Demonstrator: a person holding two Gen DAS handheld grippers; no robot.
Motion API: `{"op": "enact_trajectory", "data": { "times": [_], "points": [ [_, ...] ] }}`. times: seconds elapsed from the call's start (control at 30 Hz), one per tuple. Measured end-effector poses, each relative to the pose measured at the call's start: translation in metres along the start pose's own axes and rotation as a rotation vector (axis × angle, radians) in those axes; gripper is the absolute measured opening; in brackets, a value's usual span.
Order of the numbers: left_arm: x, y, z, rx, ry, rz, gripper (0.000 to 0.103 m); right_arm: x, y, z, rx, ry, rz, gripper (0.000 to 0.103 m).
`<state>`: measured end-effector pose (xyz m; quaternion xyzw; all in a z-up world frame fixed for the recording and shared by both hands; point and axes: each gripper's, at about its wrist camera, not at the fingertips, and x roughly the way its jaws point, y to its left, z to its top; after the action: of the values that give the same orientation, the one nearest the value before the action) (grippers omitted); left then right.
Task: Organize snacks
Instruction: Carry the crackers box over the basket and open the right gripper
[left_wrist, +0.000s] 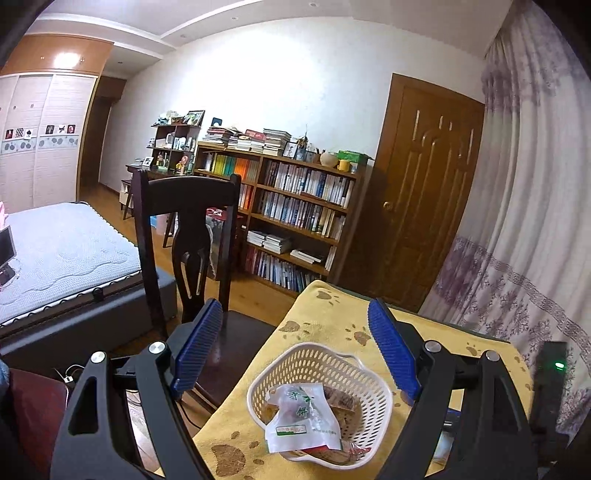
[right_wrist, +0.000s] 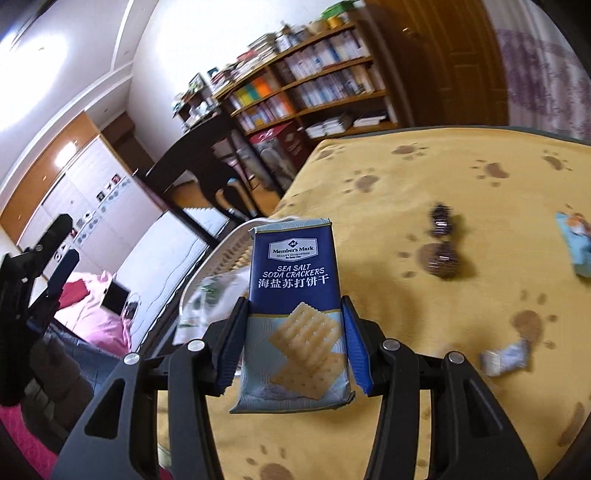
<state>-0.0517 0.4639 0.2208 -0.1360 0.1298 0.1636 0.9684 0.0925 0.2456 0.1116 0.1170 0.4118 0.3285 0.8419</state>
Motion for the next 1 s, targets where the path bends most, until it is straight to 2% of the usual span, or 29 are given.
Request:
{"op": "enact_trajectory", "data": {
  "times": [0.23, 0.5, 0.77, 1.0],
  "points": [
    [-0.003, 0.007, 0.004, -0.022, -0.011, -0.006, 0.082, 0.043, 0.034, 0.018, -0.054, 0.052, -0.002, 0.049],
    [0.000, 0.016, 0.006, -0.052, -0.010, 0.002, 0.082, 0.078, 0.041, 0.023, -0.058, 0.096, -0.012, 0.052],
    [0.001, 0.014, 0.007, -0.047, -0.008, -0.001, 0.082, 0.065, 0.033, 0.021, -0.045, 0.066, -0.002, 0.052],
    [0.002, 0.009, 0.003, -0.030, -0.004, -0.012, 0.082, 0.056, 0.027, 0.006, -0.058, 0.054, -0.022, 0.052]
  ]
}}
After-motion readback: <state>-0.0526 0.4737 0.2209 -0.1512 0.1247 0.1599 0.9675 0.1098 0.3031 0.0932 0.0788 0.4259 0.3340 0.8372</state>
